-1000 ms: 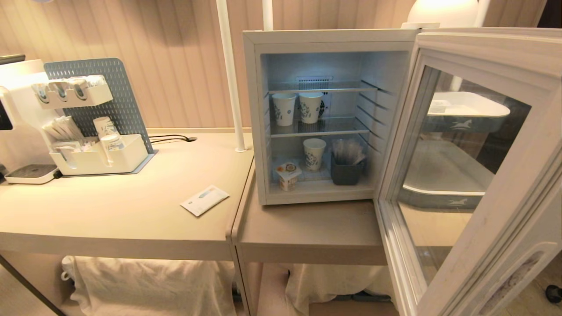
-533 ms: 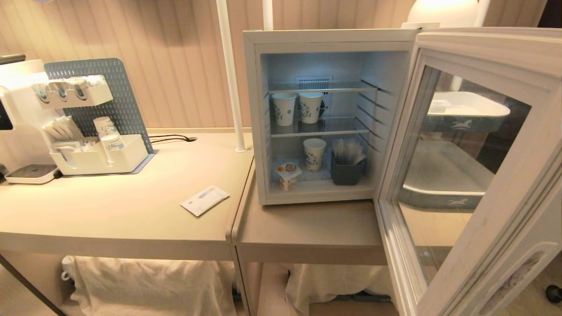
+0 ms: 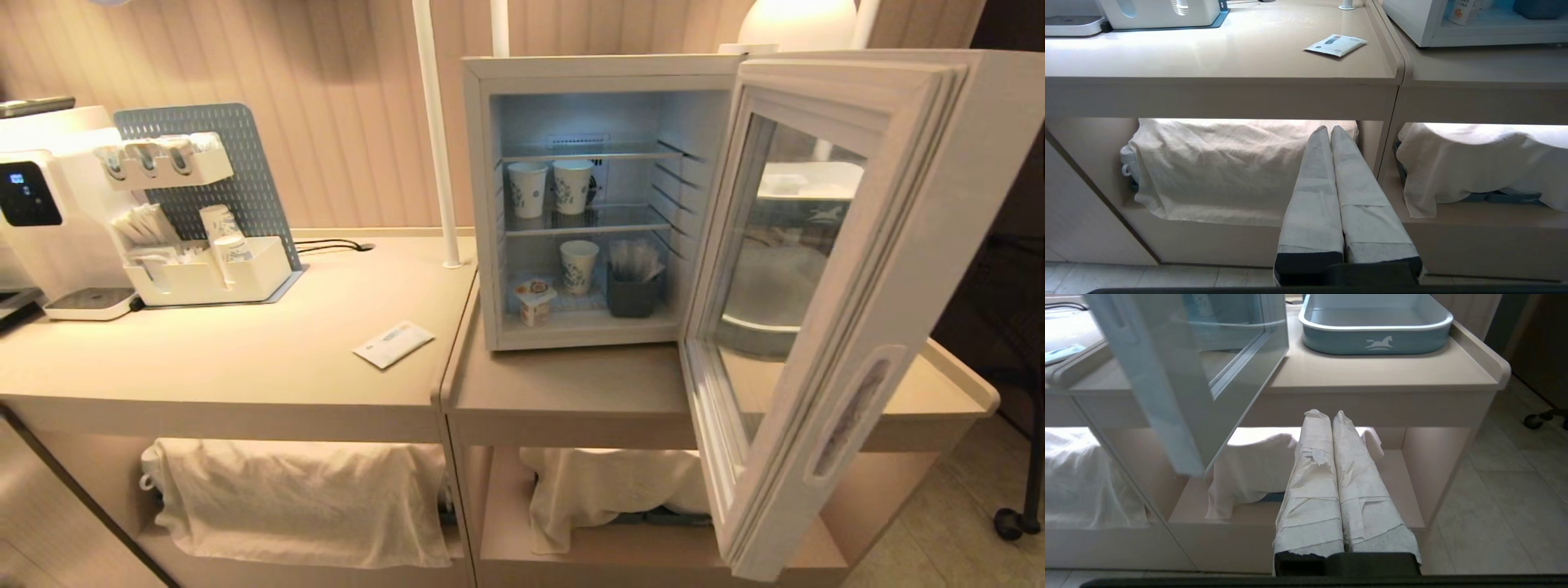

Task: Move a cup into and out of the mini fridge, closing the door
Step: Take the yoghurt out of the freezer

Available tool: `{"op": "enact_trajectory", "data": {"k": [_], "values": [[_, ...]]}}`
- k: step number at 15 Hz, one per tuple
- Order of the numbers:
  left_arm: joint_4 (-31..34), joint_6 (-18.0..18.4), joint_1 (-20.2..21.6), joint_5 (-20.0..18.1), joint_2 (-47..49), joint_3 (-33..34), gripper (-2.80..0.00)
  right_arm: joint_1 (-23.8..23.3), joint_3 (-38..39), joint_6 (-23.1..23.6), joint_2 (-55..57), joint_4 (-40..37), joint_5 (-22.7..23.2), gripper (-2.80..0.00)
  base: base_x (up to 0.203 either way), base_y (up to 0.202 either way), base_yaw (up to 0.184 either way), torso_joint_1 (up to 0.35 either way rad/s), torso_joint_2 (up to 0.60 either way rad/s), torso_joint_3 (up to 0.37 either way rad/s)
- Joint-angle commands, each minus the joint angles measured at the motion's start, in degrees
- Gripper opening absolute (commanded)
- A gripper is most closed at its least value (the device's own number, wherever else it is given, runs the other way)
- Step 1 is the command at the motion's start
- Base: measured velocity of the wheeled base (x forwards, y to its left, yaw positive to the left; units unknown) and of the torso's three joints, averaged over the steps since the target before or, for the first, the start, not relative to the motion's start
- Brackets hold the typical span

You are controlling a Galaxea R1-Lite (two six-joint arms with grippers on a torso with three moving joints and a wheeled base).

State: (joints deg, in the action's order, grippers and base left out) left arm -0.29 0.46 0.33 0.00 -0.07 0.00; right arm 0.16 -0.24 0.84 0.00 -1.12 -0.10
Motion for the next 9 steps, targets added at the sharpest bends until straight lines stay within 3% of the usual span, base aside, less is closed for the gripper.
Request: {"op": "enact_trajectory", "data": {"k": [1, 4, 9], "values": [[-0.1, -0.2, 0.0, 0.0, 0.1, 0.1, -2.80, 0.0, 0.1, 0.0, 0.1, 0.1, 0.0, -2.80, -0.189, 0.000, -0.001, 0.006, 0.00, -0.002], [-0.1, -0.2, 0.0, 0.0, 0.1, 0.1, -2.80, 0.0, 0.1, -0.1, 0.1, 0.1, 0.0, -2.80, -0.117, 0.000, 0.002, 0.003, 0.00, 0.001], [-0.1, -0.2, 0.0, 0.0, 0.1, 0.1, -2.80, 0.0, 0.1, -0.1, 0.1, 0.1, 0.0, -2.80, 0.000, 0.000, 0.000, 0.000, 0.00, 0.000]]}}
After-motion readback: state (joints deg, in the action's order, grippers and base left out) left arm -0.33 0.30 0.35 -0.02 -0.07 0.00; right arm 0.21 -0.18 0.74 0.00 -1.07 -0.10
